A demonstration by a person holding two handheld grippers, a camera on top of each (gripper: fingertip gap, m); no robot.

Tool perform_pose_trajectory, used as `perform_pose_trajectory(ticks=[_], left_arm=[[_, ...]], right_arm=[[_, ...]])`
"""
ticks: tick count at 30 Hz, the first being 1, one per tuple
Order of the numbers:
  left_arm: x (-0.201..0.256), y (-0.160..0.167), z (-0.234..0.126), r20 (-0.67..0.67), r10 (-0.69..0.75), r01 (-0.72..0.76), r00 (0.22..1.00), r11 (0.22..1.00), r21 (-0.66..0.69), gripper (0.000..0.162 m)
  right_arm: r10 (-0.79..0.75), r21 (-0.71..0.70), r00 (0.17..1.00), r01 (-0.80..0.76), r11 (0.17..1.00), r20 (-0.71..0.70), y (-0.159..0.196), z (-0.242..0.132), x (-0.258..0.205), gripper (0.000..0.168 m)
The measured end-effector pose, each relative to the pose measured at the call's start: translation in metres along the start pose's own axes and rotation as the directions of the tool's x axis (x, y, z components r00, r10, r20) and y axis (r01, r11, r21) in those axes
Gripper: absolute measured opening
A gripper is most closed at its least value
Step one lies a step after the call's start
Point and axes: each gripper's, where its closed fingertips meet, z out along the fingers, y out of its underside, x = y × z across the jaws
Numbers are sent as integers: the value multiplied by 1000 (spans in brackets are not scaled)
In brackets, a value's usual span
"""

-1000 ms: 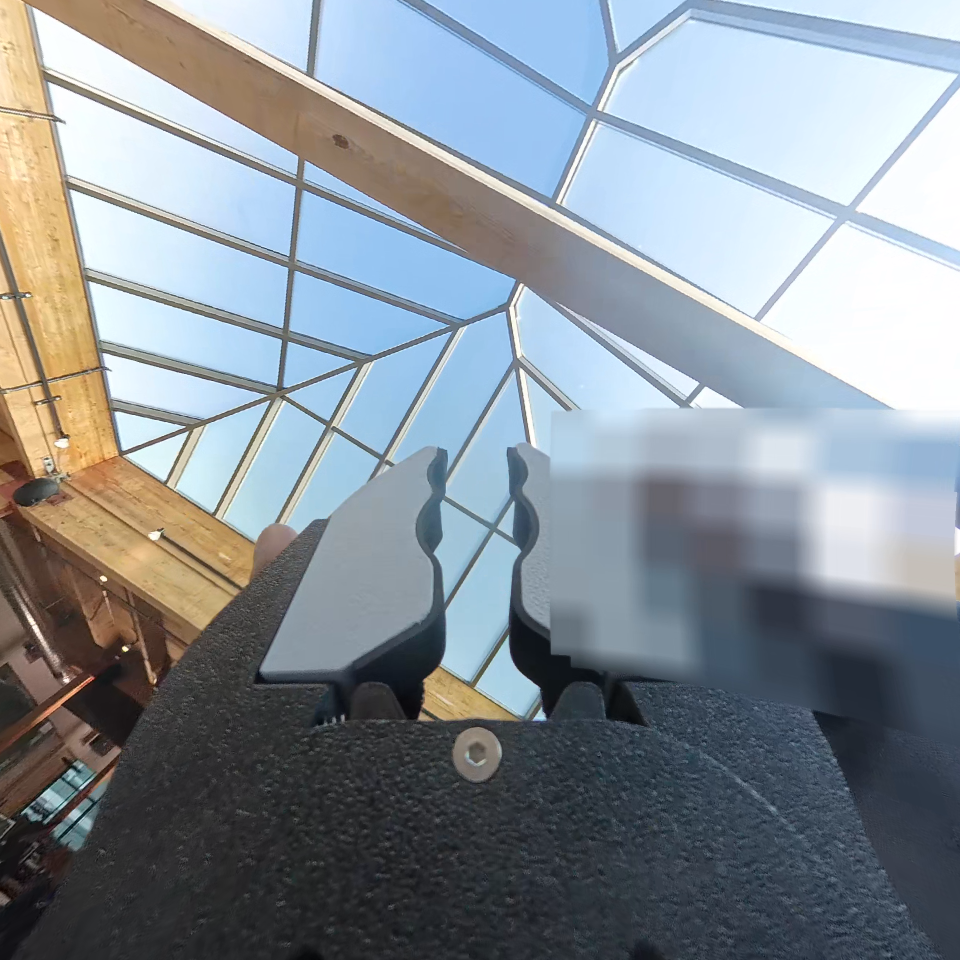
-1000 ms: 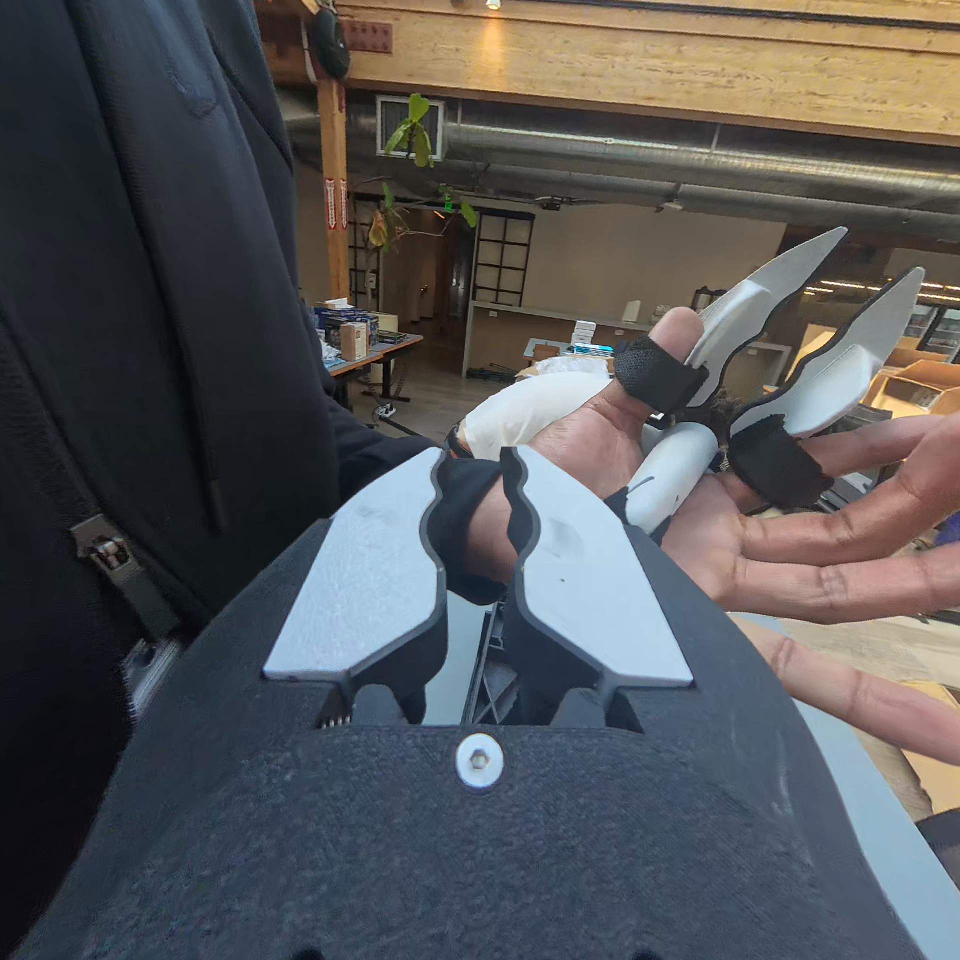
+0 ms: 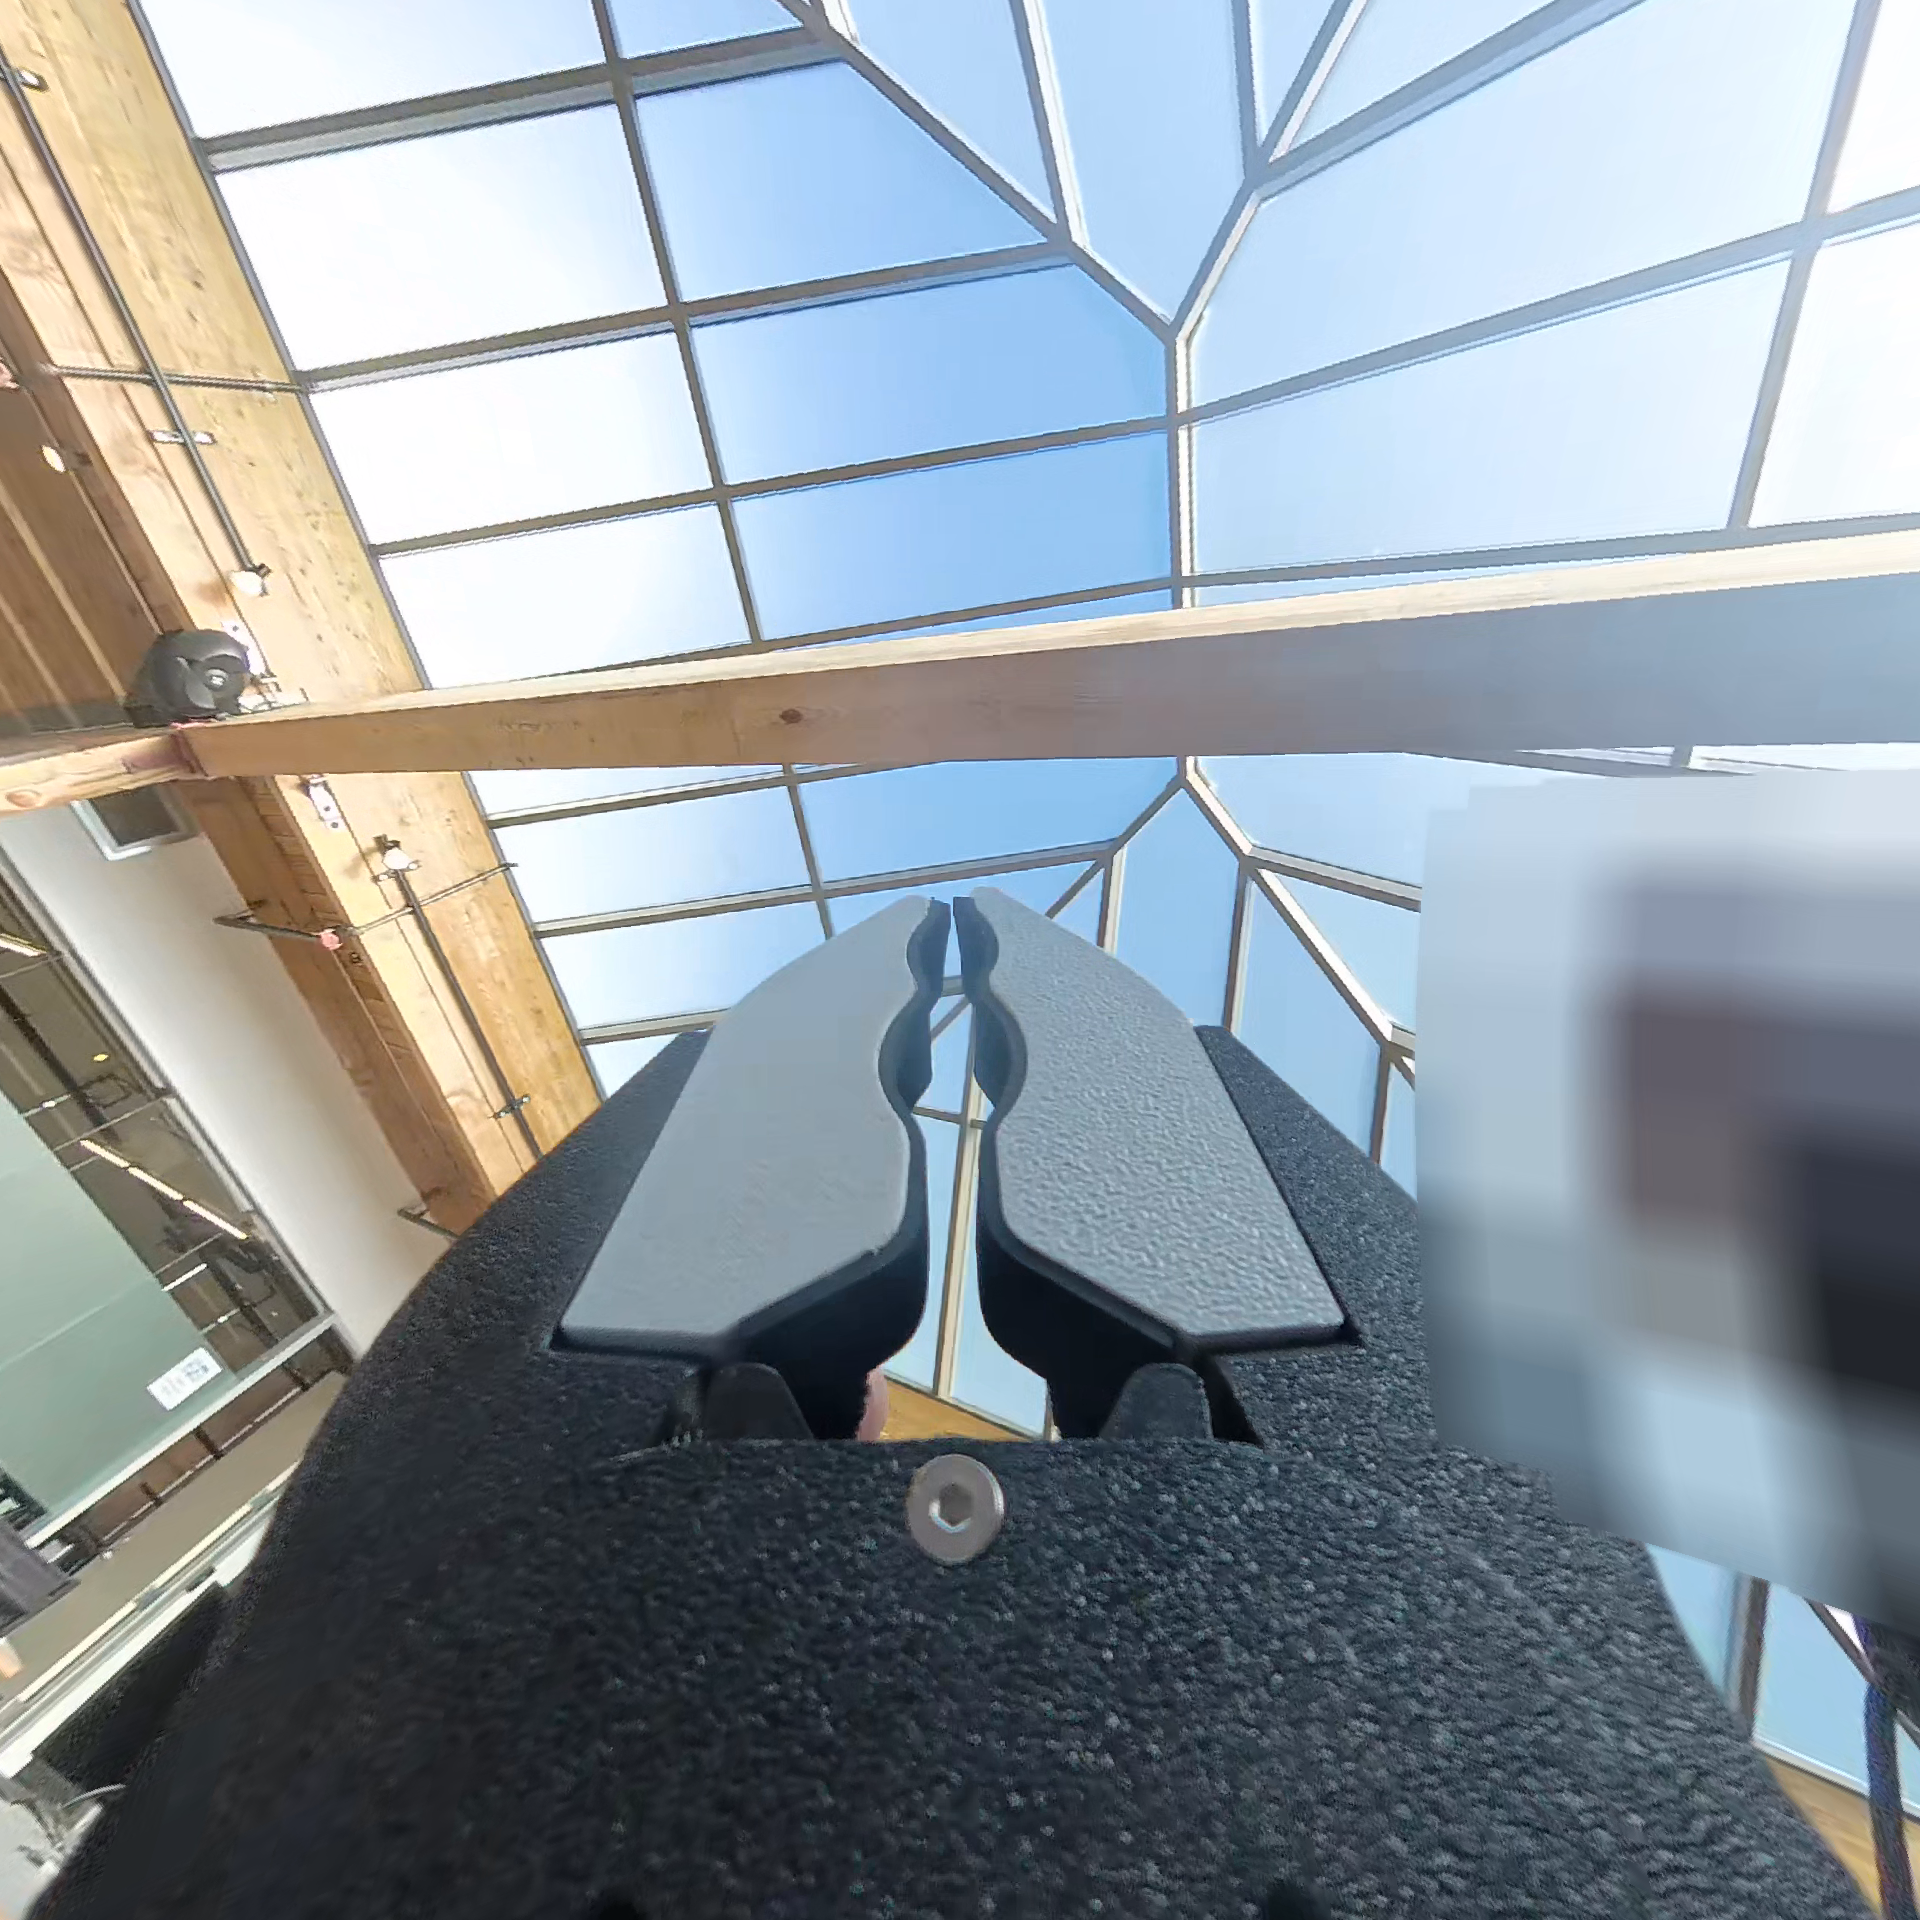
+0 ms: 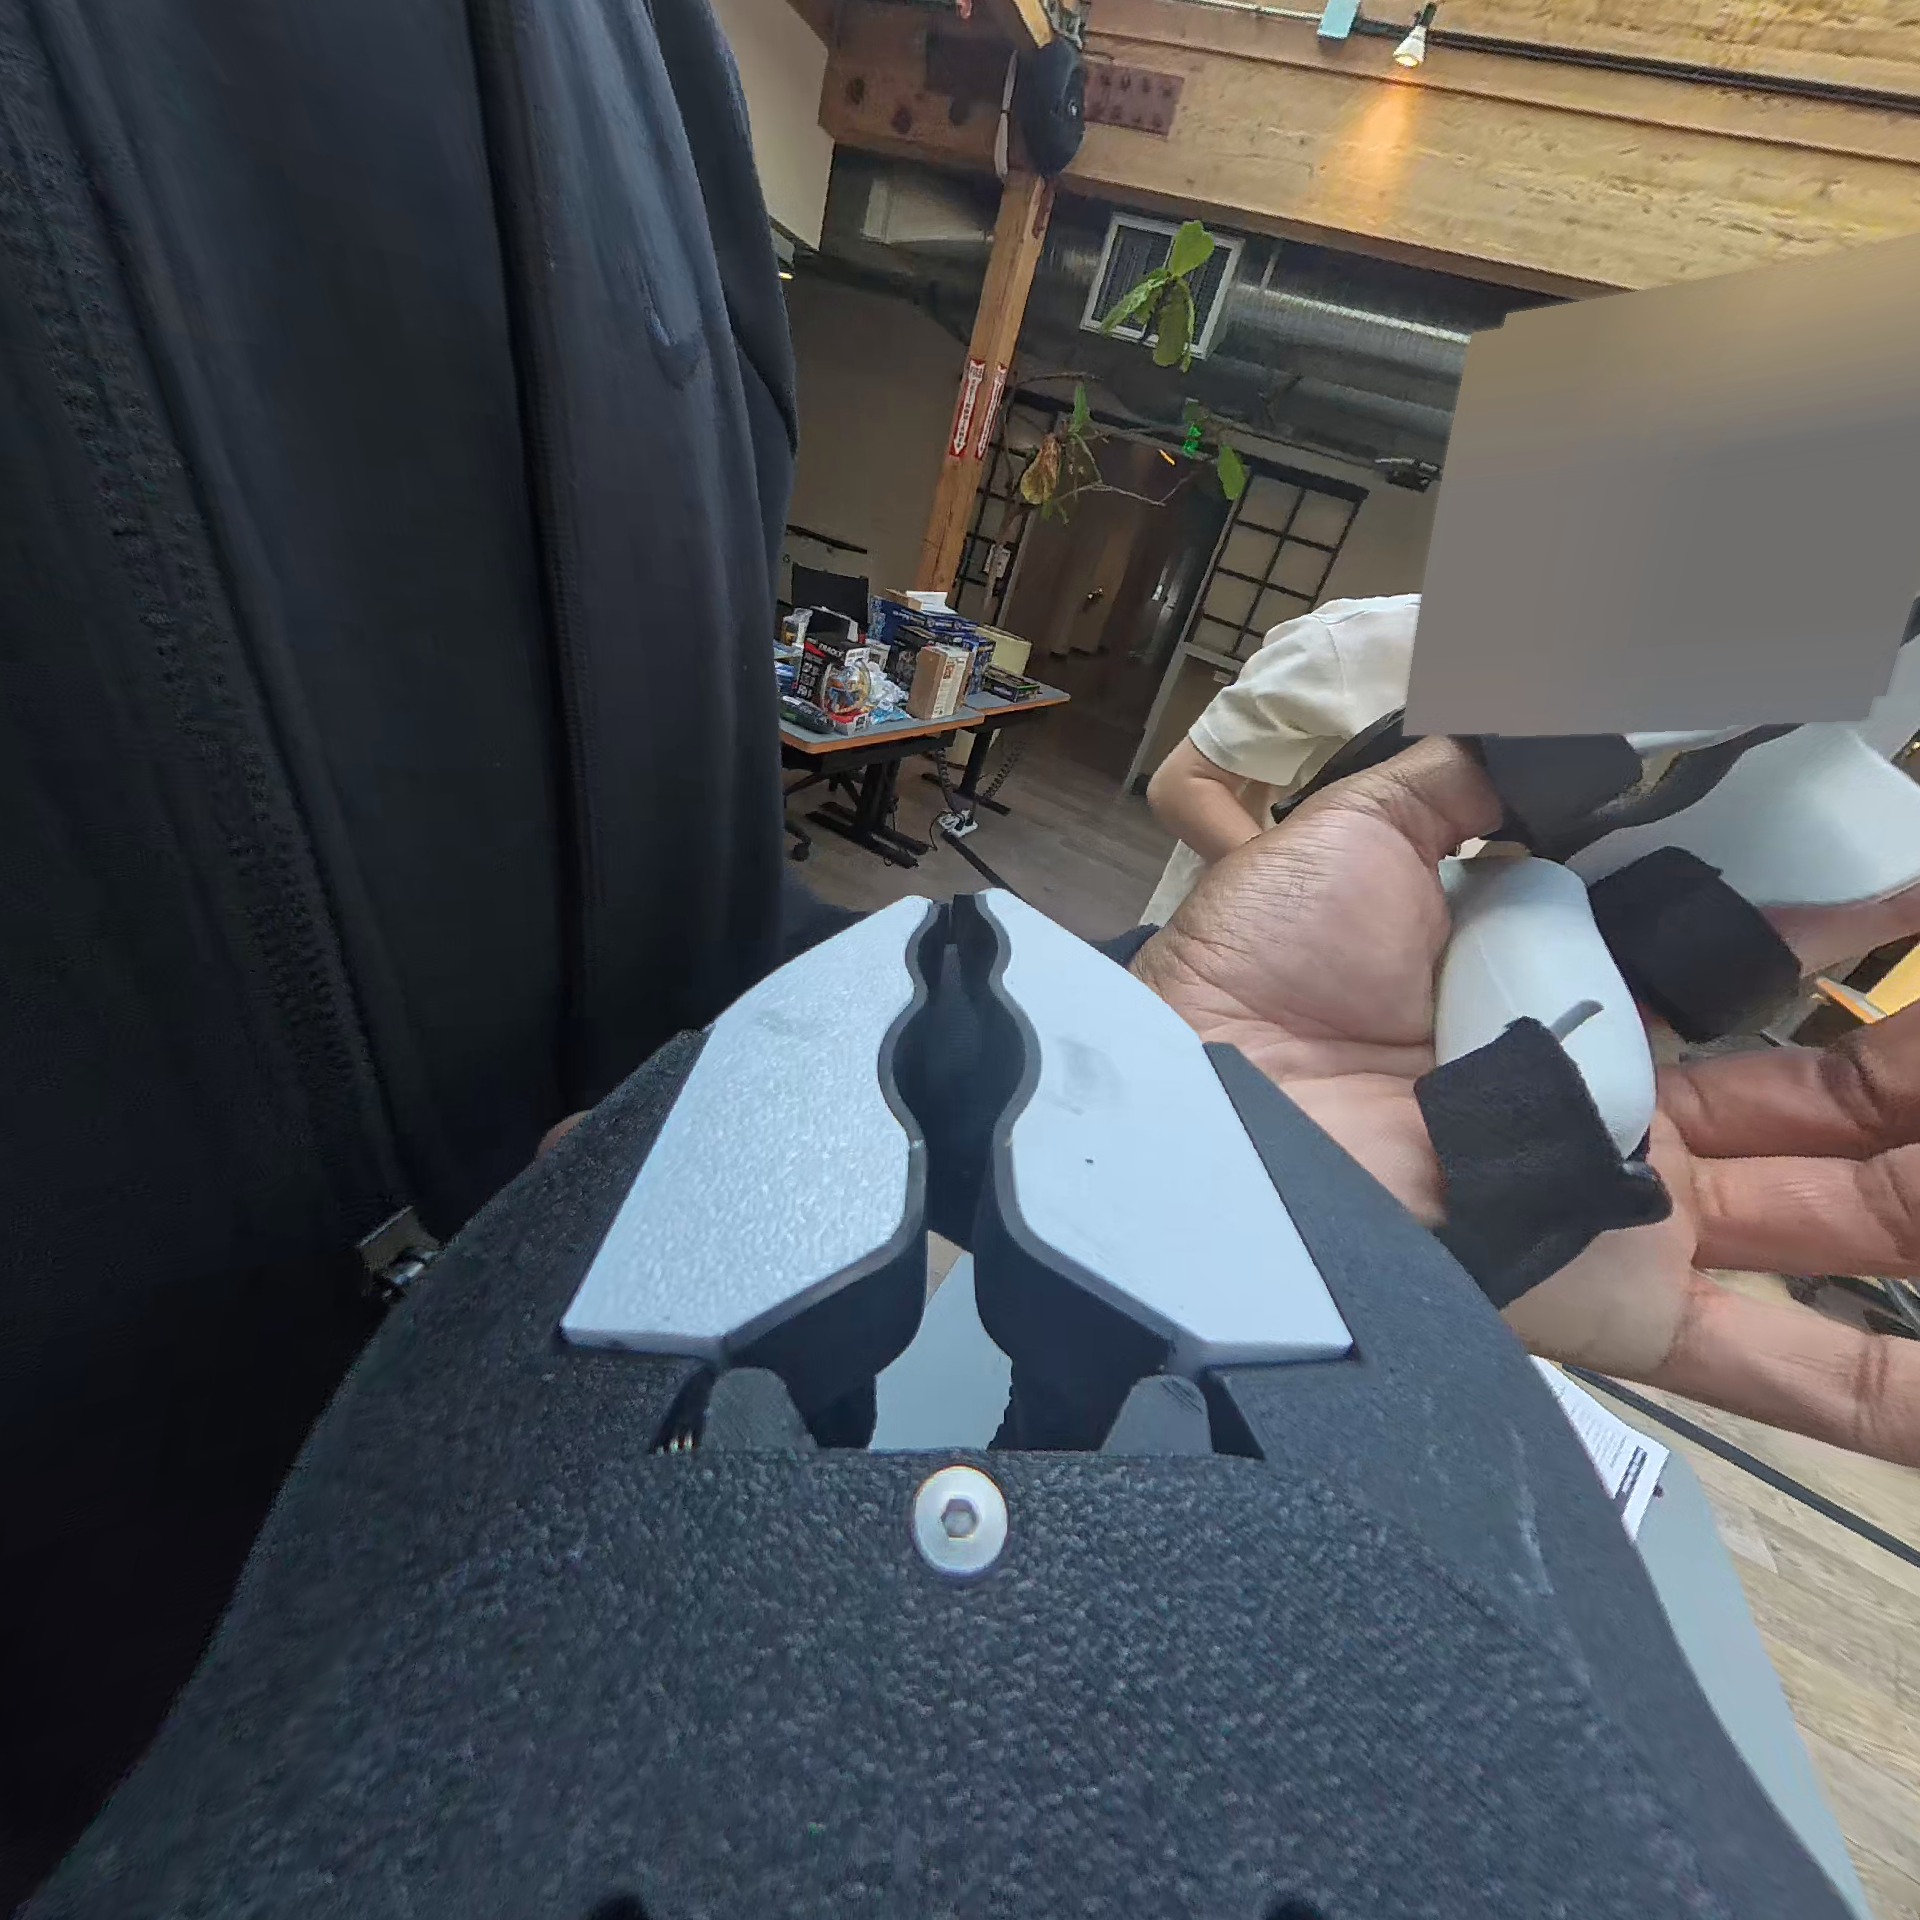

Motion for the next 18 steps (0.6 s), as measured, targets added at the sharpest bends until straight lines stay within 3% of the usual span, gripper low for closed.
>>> perform_pose_trajectory(ticks=[4,7,13,16,18], left_arm=[[-14,-17,-6,105,40,-39,994,999,-11,0],[-17,-14,-4,120,138,-125,983,986,-107,0],[-40,-3,-24,133,269,-218,954,925,-311,0],[-49,-13,-35,49,573,-496,818,745,-446,0],[-58,-23,-43,3,680,-584,733,632,-510,1]], right_arm=[[45,31,999,-45,999,-3,-11,5,4,5],[107,51,994,-106,993,-9,-8,10,9,6],[259,-11,965,-260,966,-23,37,25,10,10],[251,-116,960,-265,957,-126,68,18,15,12],[292,-121,937,-317,941,-192,83,6,18,12]])
